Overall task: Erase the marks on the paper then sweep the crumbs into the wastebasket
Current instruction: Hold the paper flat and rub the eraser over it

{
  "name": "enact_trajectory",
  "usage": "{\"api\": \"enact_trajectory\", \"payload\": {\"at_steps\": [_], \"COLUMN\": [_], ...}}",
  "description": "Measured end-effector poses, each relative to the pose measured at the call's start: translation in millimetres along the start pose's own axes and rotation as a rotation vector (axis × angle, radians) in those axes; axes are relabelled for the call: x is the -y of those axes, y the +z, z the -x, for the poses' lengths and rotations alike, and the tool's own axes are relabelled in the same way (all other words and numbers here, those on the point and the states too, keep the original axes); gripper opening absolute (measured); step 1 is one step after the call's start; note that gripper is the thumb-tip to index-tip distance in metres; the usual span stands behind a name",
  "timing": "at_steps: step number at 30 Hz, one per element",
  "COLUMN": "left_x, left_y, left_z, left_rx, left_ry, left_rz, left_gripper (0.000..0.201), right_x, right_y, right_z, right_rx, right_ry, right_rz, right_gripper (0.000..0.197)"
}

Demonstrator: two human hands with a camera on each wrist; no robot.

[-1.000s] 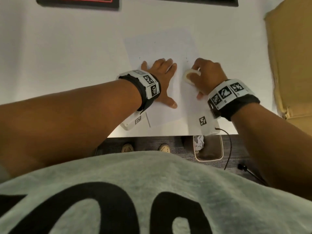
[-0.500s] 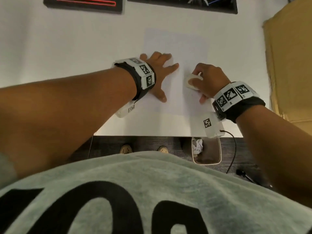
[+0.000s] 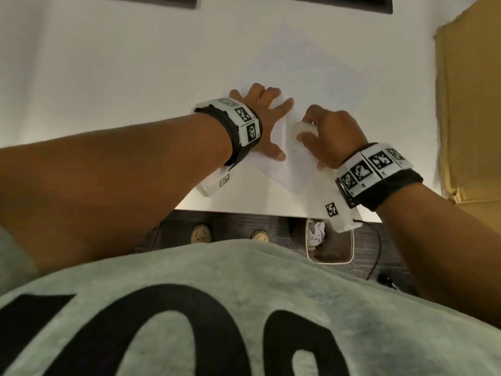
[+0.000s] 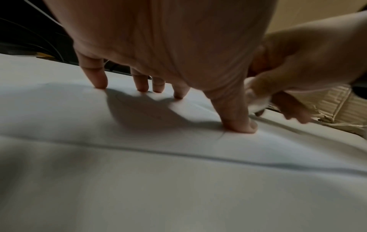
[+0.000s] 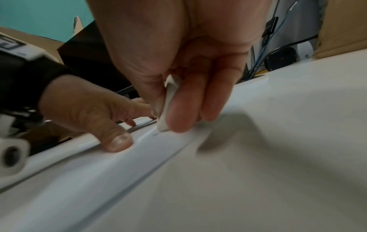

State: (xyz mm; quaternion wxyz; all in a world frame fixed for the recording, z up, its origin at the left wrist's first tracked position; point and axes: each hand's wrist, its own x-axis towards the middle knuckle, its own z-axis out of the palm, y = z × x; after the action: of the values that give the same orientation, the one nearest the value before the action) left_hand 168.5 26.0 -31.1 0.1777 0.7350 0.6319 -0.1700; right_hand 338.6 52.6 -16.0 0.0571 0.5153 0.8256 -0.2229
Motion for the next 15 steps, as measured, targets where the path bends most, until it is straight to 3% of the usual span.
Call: {"api": "enact_trajectory", "payload": {"at_steps": [3, 7, 12, 15], "left_x": [-2, 1, 2, 2], "left_y": [0, 3, 5, 4], "left_z": [-1, -3, -8, -7], "left_rx": [0.006, 0.053, 0.068, 0.056], "left_ry": [-0.009, -0.037, -0.042, -0.044], "left_rz": [0.011, 0.102, 0.151, 0.144], "left_gripper": [0.11, 0.116, 0.12, 0.12], "right_x": [5, -7, 1, -8], "right_y": [-9, -5, -10, -7], "right_z": [-24, -2, -27, -10], "right_rx": [-0.026, 0.05, 0.016, 0.062], "right_ry": [-0.032, -0.063, -0.103, -0.084], "right_rz": [0.015, 0.002, 0.014, -0.015], "right_gripper": [0.023, 0.014, 0.019, 0.011]}}
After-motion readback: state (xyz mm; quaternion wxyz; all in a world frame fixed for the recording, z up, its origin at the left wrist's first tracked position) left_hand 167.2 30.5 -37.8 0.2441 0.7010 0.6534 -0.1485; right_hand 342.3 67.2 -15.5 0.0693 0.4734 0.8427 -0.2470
